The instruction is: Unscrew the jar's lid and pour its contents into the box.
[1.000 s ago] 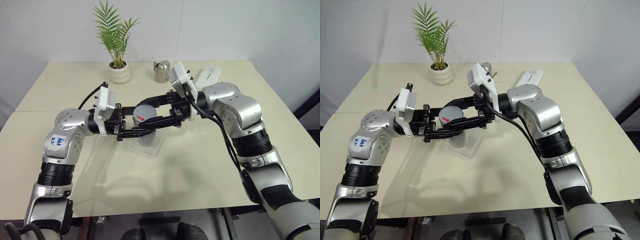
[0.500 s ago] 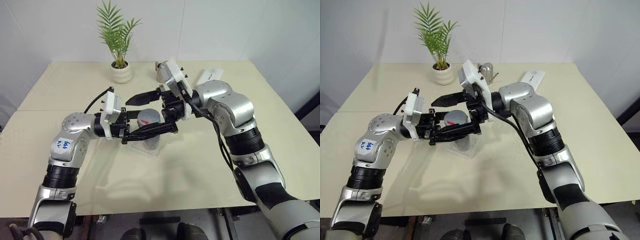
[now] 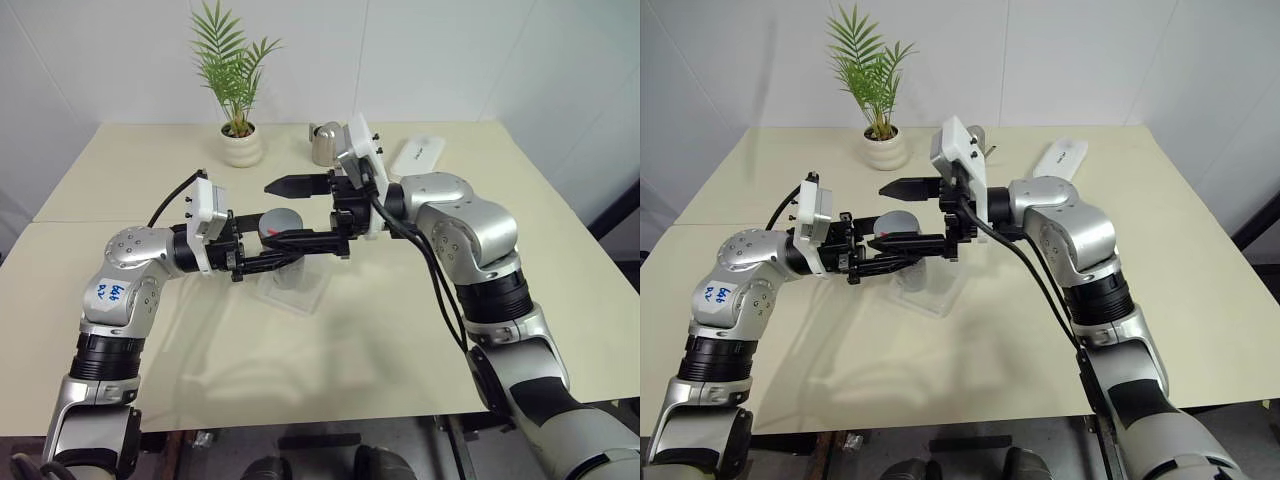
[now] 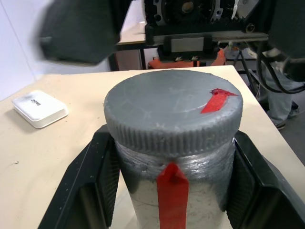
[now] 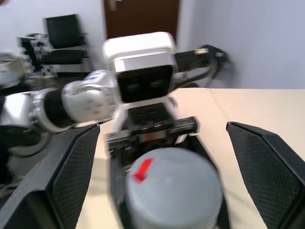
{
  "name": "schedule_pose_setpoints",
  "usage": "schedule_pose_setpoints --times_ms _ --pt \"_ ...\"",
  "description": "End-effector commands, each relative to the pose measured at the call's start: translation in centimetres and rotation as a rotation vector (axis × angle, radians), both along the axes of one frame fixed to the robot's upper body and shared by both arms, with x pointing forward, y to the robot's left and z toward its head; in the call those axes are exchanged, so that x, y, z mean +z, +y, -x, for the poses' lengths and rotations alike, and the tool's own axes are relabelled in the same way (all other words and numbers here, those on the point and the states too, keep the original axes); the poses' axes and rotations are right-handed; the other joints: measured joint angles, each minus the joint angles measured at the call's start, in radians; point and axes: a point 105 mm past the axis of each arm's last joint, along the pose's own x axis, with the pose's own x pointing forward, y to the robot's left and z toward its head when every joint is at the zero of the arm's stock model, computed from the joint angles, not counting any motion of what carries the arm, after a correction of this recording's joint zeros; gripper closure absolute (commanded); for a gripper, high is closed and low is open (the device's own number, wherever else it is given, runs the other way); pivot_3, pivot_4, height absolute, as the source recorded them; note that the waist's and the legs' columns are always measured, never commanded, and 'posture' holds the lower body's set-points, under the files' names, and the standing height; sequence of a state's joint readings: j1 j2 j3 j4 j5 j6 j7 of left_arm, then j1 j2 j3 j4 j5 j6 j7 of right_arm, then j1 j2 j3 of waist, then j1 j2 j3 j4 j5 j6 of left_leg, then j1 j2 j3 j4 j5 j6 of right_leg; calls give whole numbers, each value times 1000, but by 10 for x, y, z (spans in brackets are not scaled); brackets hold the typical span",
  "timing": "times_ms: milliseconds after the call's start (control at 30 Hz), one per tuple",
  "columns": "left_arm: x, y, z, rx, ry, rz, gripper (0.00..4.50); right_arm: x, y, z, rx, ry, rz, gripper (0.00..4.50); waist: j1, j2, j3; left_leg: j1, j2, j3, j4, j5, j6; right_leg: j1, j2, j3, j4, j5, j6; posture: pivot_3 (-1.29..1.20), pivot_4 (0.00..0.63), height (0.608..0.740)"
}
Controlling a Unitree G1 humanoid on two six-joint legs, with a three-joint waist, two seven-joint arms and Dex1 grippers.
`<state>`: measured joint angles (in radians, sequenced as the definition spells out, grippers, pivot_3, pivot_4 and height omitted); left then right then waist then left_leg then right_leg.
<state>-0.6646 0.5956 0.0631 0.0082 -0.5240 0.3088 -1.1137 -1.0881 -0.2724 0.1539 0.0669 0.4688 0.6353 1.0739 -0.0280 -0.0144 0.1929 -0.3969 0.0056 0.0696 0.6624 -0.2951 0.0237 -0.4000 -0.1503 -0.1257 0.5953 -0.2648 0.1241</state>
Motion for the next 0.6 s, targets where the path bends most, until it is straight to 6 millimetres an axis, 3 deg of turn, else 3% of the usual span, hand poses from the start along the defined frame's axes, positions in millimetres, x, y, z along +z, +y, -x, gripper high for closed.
schedule_pose_setpoints --times_ms 33,333,600 --pt "11 -3 6 -12 -45 20 2079 11 8 -1 -28 -47 -25 14 0 0 0 0 0 0 0 0 0 0 0 0 0 0 0 0 150 740" --pt "16 -5 8 -20 -25 44 2079 9 17 0 -12 -45 -25 14 1 0 0 -6 0 0 1 0 0 -6 0 0 1 0 0 0 150 740" --pt "21 -4 11 -26 -38 56 2079 2 -2 -11 -45 -40 -1 14 1 0 0 -7 -1 1 1 0 0 -8 0 1 2 0 0 0 150 740"
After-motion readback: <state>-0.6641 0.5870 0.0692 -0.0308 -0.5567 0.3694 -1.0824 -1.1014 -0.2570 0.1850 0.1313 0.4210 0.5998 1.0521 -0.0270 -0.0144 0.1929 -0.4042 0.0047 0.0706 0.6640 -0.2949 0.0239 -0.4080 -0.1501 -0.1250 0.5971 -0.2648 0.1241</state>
